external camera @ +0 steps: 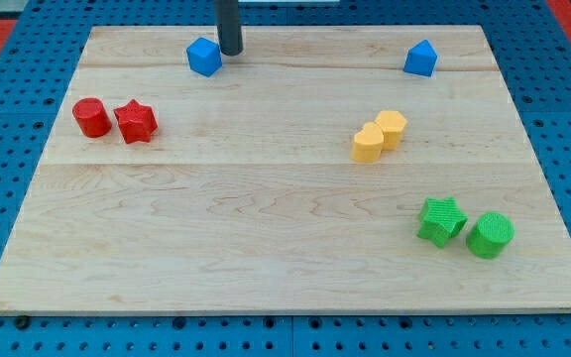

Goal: Push your arm towards top right

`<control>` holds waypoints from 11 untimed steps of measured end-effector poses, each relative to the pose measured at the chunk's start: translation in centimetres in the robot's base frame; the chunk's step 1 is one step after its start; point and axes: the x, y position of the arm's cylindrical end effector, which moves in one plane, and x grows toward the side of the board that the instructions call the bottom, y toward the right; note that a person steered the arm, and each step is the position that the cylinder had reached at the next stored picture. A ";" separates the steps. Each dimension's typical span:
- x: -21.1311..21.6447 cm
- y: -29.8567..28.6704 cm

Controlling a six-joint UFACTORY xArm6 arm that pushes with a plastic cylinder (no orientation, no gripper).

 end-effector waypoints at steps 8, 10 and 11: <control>5.6 23.9; 1.5 32.8; 2.9 27.0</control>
